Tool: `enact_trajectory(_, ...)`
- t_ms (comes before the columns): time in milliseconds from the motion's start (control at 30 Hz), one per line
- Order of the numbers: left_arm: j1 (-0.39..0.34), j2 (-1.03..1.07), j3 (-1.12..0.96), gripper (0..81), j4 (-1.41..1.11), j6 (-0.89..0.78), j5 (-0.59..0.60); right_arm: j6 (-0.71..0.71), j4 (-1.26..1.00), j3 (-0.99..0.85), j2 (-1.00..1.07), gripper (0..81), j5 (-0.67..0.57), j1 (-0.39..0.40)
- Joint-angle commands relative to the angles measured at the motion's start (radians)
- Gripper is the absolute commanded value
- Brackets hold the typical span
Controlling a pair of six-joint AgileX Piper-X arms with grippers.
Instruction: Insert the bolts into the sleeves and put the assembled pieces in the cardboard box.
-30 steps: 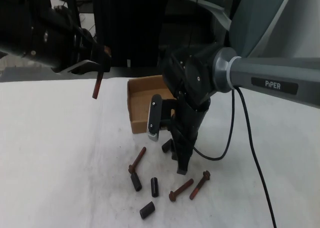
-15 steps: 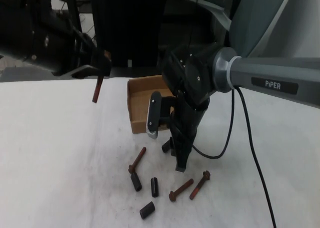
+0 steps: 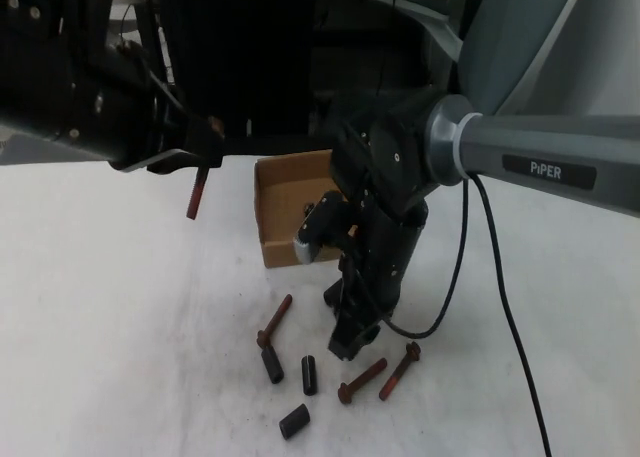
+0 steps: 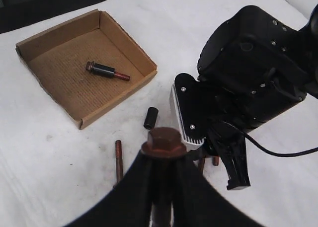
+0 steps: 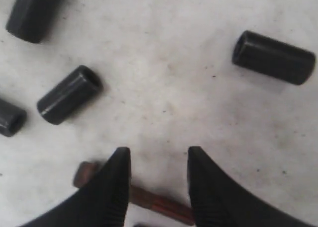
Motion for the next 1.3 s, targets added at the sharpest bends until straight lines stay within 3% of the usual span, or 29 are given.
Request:
enact_trajectory(0,0.001,-0.015,-0.003,0.0,-0.018,-0.003,0.004,0.072,0.006,-0.015,-0.007,36.3,-0.071,0.003)
enact_trajectory(233,0.001,-0.015,-0.003,0.0,-0.016,-0.003,0.004,0.286,0.003,-0.092,-0.009,36.3,-0.196,0.021)
enact_trajectory(433,0.001,-0.015,-0.003,0.0,-0.006,-0.003,0.004,0.377,-0.003,-0.133,-0.009,36.3,-0.205,0.068)
enact_trajectory(767,0.001,-0.015,-0.003,0.0,-0.003,-0.003,0.004,0.384,-0.003,-0.133,-0.009,36.3,-0.152,0.153)
enact_trajectory(1100,0.001,-0.02,-0.003,0.0,-0.003,-0.003,0.004,0.335,0.019,-0.133,-0.009,36.3,0.013,0.152)
enact_trajectory(1267,0.001,-0.02,-0.003,0.0,-0.003,-0.003,0.004,0.339,0.012,-0.133,-0.009,36.3,0.014,0.152)
